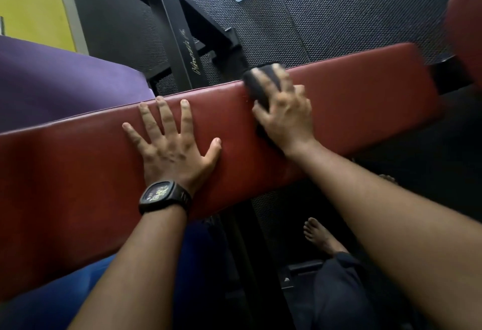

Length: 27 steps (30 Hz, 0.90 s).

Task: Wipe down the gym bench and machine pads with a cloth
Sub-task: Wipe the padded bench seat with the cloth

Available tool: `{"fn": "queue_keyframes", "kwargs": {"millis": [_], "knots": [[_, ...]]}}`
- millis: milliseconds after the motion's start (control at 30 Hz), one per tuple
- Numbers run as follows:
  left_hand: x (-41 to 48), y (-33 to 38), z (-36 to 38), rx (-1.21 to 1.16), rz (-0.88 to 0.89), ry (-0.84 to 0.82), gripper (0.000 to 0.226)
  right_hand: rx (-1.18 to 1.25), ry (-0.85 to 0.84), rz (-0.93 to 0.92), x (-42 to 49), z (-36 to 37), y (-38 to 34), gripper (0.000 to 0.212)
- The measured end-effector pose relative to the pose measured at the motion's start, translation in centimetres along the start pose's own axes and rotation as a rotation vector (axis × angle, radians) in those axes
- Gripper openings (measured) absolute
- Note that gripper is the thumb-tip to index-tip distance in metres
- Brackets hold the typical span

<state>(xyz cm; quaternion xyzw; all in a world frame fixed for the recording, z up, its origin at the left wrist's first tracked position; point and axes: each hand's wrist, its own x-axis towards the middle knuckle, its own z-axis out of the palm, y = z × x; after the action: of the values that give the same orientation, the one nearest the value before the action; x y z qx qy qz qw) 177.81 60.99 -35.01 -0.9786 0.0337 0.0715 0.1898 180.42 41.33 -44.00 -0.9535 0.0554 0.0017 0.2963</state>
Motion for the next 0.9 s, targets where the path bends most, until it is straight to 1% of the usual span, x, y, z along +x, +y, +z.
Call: {"fn": "queue_keyframes", "kwargs": {"millis": [67,100,167,200,267,367,433,467,500,533,600,667,700,733,767,833,900], "knots": [[0.0,-0.1,-0.1,-0.001,0.021,0.009,0.095,0.009,0.06,0.243,-1.2,0.4,0.7,0.064],[0.0,0.0,-0.1,-0.001,0.031,0.012,0.094,0.005,0.105,0.326,-2.6,0.6,0.4,0.063],[0.1,0.0,0.0,0.009,0.06,0.005,0.092,0.037,0.163,0.403,-6.4,0.8,-1.4,0.062],[0.2,0.0,0.0,0.012,0.074,0.001,0.09,0.066,0.164,0.385,-8.2,0.7,-2.5,0.063],[0.1,0.0,-0.1,0.02,0.092,0.003,0.088,0.138,0.107,0.247,-10.4,0.3,-4.4,0.064],[0.1,-0.1,0.0,0.02,0.119,0.01,0.085,0.202,0.049,-0.081,-8.1,0.1,-4.4,0.06],[0.1,-0.1,-0.1,0.023,0.135,0.009,0.085,0.147,0.028,-0.226,-4.4,0.1,-3.2,0.062],[0.1,0.0,-0.2,0.027,0.144,0.006,0.084,0.095,0.012,-0.254,-2.4,0.1,-2.3,0.064],[0.1,0.0,-0.2,0.032,0.151,0.002,0.084,0.042,-0.005,-0.237,-0.6,0.0,-1.2,0.066],[0.1,0.0,-0.2,0.035,0.155,0.003,0.083,0.006,-0.017,-0.17,0.7,0.0,-0.2,0.067],[0.0,0.1,-0.2,0.036,0.16,-0.001,0.082,0.013,-0.005,0.078,1.9,0.0,1.7,0.066],[0.0,0.1,-0.4,0.036,0.171,-0.006,0.08,0.048,0.073,0.338,0.5,0.3,2.4,0.064],[0.1,0.1,-0.5,0.038,0.176,-0.008,0.08,0.046,0.108,0.425,-0.9,0.5,2.1,0.063],[0.1,0.1,-0.5,0.04,0.184,-0.011,0.079,0.039,0.131,0.471,-2.8,0.6,1.4,0.062],[0.1,0.1,-0.5,0.042,0.19,-0.016,0.079,0.038,0.142,0.476,-4.8,0.6,0.4,0.062],[0.2,0.1,-0.5,0.042,0.194,-0.021,0.079,0.078,0.122,0.404,-7.9,0.4,-1.8,0.063],[0.2,0.1,-0.4,0.038,0.197,-0.019,0.08,0.176,0.061,0.222,-8.2,-0.1,-3.3,0.065]]}}
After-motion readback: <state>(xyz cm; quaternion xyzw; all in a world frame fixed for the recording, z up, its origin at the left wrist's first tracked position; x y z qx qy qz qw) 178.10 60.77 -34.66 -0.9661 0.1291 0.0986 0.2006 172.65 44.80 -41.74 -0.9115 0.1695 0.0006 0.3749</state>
